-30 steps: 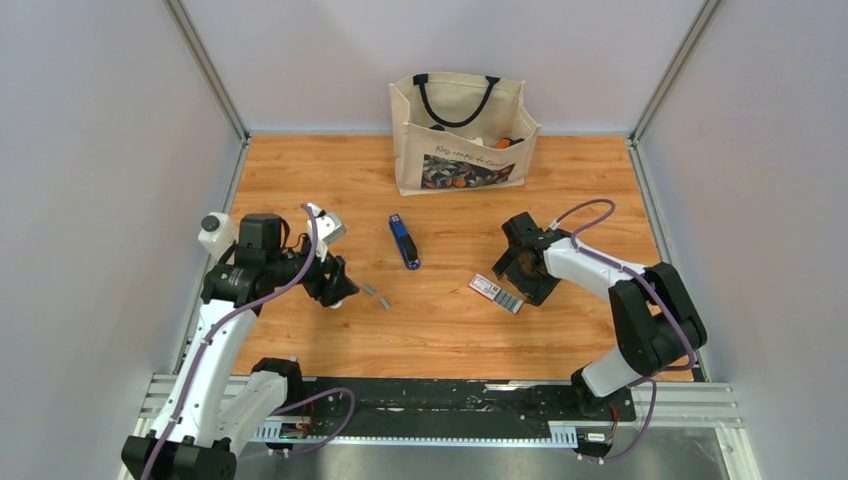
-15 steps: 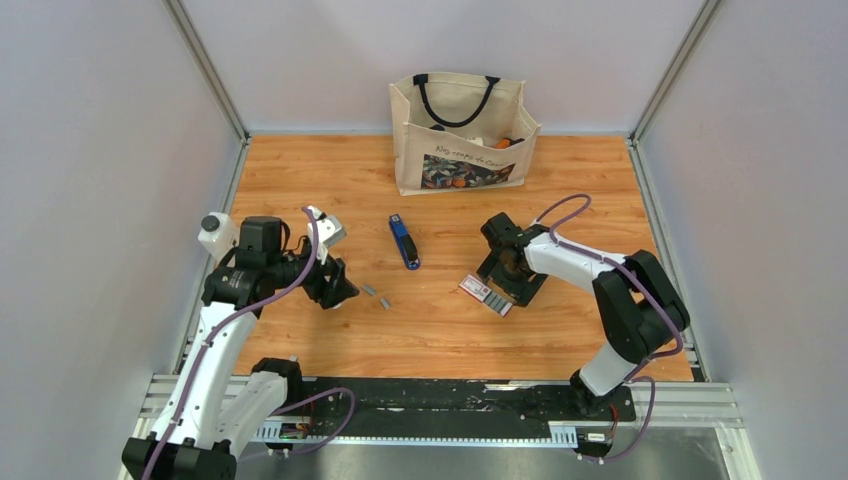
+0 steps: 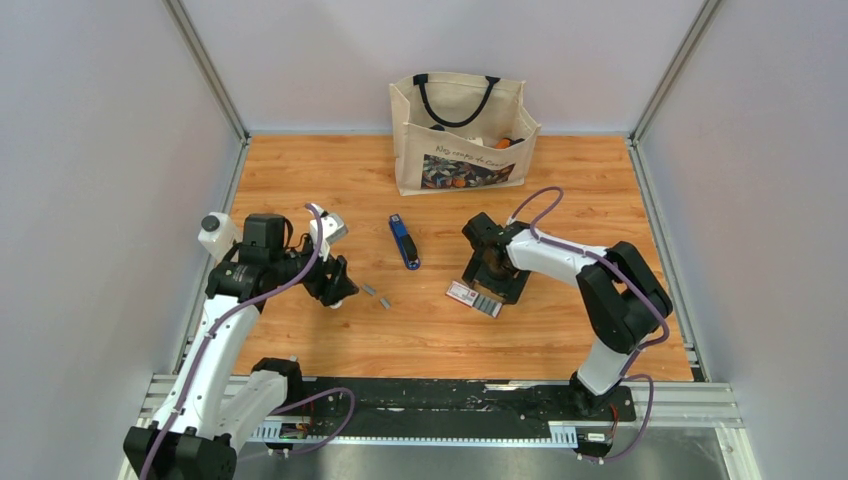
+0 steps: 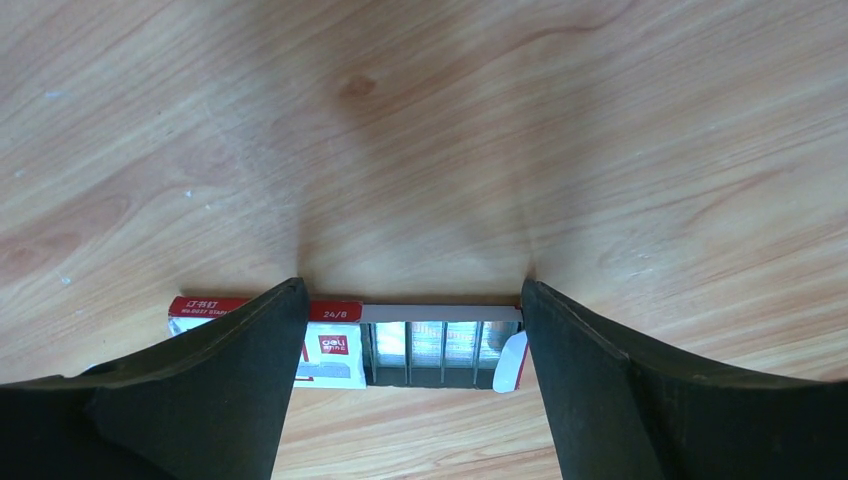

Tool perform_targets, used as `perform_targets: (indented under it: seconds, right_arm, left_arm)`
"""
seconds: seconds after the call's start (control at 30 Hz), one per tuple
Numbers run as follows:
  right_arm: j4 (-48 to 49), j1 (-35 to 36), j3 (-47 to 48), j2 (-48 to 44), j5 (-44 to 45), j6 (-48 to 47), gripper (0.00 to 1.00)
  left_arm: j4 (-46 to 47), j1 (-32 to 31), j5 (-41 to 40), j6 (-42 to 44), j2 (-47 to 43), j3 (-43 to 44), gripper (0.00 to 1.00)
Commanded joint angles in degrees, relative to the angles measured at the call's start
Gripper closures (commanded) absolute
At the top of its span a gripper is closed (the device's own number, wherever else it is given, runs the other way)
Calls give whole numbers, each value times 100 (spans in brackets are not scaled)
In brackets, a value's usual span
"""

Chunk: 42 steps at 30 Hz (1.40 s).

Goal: Unload the staples from the stapler

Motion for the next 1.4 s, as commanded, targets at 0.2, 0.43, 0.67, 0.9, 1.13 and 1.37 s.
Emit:
perform_targets:
  seconds: [0.2,0.43,0.67,0.9,1.13,1.37]
  right_arm:
    - [823,418,190,670,-688,-196,16]
    - [946,480,367,881,-863,-618,16]
    - [762,480,806,1180,-986,-1435,17]
    - [639,445,920,1303,-1153,-1919,16]
    - [481,103,1122,892,-776,-2244,12]
    - [1164,-425,684,-198,-547,-2798,6]
  left_arm:
    - [187,26,-84,62,12,56,25]
    - [319,26,-480,159,82,11,25]
    - [336,26,-559,247,346,29,25]
    - [459,26,-717,308,451,20,25]
    - [591,17,-744,554,785,47,25]
    - [302,-536,-1385,1256,1865,512,25]
